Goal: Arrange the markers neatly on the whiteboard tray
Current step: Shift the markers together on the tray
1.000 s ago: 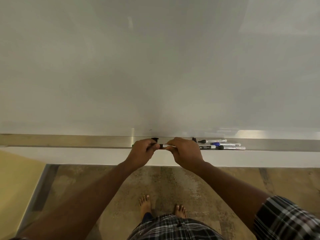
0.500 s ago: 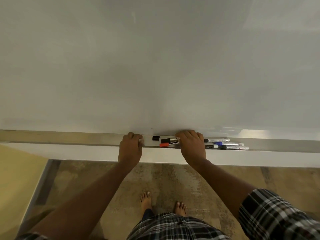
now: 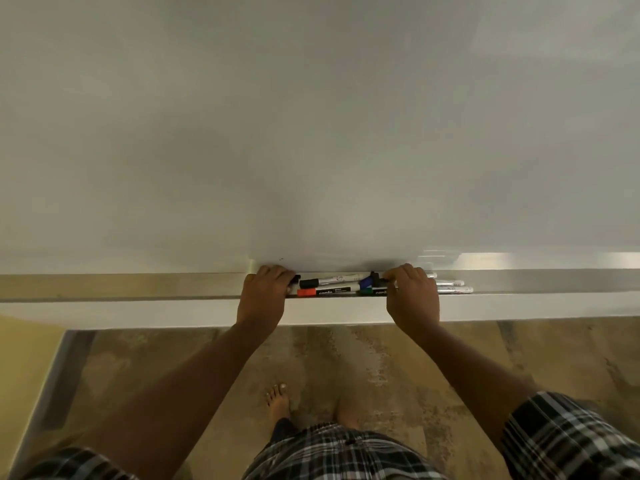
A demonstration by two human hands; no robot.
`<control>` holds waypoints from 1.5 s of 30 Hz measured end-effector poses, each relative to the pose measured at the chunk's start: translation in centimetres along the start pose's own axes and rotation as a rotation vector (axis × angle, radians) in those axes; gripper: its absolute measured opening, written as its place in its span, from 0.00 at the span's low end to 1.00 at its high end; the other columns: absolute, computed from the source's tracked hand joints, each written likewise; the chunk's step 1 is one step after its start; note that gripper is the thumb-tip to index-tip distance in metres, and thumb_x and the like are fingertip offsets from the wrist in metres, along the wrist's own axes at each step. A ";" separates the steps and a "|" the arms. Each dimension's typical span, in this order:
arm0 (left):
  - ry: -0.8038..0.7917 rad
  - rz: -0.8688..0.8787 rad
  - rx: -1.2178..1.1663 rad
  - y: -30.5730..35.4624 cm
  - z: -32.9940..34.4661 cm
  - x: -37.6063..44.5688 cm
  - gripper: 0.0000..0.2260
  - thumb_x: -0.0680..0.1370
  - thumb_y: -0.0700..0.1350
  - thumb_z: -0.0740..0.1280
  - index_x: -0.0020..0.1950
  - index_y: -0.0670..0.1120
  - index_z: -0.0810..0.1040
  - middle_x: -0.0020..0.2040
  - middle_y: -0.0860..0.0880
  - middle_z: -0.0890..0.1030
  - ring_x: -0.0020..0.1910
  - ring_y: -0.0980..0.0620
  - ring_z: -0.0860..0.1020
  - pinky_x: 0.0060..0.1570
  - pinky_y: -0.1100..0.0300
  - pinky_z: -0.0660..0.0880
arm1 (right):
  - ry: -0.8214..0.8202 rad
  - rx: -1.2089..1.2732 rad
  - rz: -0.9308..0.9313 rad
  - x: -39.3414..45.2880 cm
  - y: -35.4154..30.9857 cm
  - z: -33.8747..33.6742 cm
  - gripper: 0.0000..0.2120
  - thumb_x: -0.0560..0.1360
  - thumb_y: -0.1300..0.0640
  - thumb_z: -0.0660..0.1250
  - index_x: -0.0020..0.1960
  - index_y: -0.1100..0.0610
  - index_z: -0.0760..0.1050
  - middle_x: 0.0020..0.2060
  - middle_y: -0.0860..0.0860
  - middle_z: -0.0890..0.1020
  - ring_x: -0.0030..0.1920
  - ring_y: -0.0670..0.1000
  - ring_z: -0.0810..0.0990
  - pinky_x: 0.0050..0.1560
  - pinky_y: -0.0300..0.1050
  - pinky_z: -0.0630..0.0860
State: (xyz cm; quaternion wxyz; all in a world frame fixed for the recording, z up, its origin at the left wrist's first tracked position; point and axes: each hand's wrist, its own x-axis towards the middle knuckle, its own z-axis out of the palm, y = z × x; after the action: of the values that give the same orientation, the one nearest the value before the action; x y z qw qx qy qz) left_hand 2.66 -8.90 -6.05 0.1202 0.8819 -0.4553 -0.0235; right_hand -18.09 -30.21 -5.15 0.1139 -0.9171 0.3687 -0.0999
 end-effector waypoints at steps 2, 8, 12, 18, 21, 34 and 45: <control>-0.001 -0.027 0.005 0.2 0.2 0.1 0.15 0.71 0.37 0.72 0.55 0.49 0.81 0.51 0.49 0.82 0.50 0.44 0.78 0.44 0.50 0.74 | -0.031 -0.021 -0.094 -0.1 1.0 0.0 0.07 0.74 0.60 0.70 0.51 0.53 0.80 0.47 0.50 0.81 0.47 0.55 0.77 0.45 0.50 0.72; -0.009 -0.105 -0.008 0.0 0.3 0.0 0.12 0.73 0.37 0.68 0.54 0.49 0.81 0.50 0.49 0.82 0.50 0.46 0.77 0.46 0.50 0.73 | -0.100 -0.062 -0.140 -0.2 2.2 1.2 0.10 0.75 0.51 0.70 0.55 0.52 0.79 0.51 0.48 0.80 0.52 0.53 0.75 0.50 0.53 0.73; 0.020 -0.131 -0.023 -0.2 -0.1 -0.5 0.10 0.74 0.38 0.68 0.53 0.48 0.81 0.50 0.48 0.82 0.49 0.45 0.78 0.46 0.50 0.74 | -0.125 -0.077 -0.140 -0.1 2.3 1.3 0.10 0.76 0.51 0.69 0.56 0.51 0.81 0.52 0.48 0.79 0.54 0.53 0.74 0.51 0.52 0.72; 0.055 -0.170 -0.060 -0.2 -0.4 -1.2 0.09 0.74 0.38 0.70 0.53 0.46 0.82 0.50 0.46 0.83 0.48 0.43 0.79 0.46 0.49 0.74 | -0.169 -0.051 -0.116 0.4 2.2 0.8 0.09 0.75 0.51 0.71 0.55 0.49 0.81 0.52 0.47 0.78 0.54 0.53 0.73 0.51 0.53 0.72; 0.067 -0.170 -0.084 0.0 -0.5 -1.6 0.09 0.74 0.38 0.70 0.53 0.46 0.82 0.50 0.46 0.83 0.48 0.44 0.78 0.46 0.48 0.75 | -0.164 -0.059 -0.140 0.4 2.3 0.6 0.08 0.76 0.51 0.70 0.54 0.50 0.79 0.52 0.47 0.79 0.55 0.53 0.73 0.51 0.53 0.71; 0.109 -0.324 -0.276 -1.9 -1.2 -2.5 0.10 0.71 0.39 0.75 0.51 0.45 0.81 0.46 0.46 0.82 0.47 0.44 0.77 0.47 0.50 0.75 | -0.133 -0.029 -0.143 0.2 1.6 0.8 0.06 0.78 0.53 0.65 0.53 0.52 0.77 0.50 0.50 0.81 0.55 0.55 0.74 0.52 0.55 0.71; 0.073 -0.364 -0.356 -4.8 -0.9 -2.9 0.05 0.73 0.36 0.71 0.47 0.42 0.83 0.44 0.45 0.81 0.44 0.46 0.76 0.44 0.57 0.71 | -0.095 0.009 -0.219 0.6 -0.8 0.2 0.06 0.80 0.53 0.63 0.53 0.54 0.76 0.48 0.51 0.81 0.52 0.56 0.74 0.49 0.52 0.68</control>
State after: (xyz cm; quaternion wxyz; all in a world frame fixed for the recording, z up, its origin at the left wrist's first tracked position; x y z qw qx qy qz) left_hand 4.91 -3.71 -6.45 0.2835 0.9146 -0.2732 -0.0928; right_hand -17.12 -30.07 -5.10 0.1236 -0.9551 0.2602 -0.0698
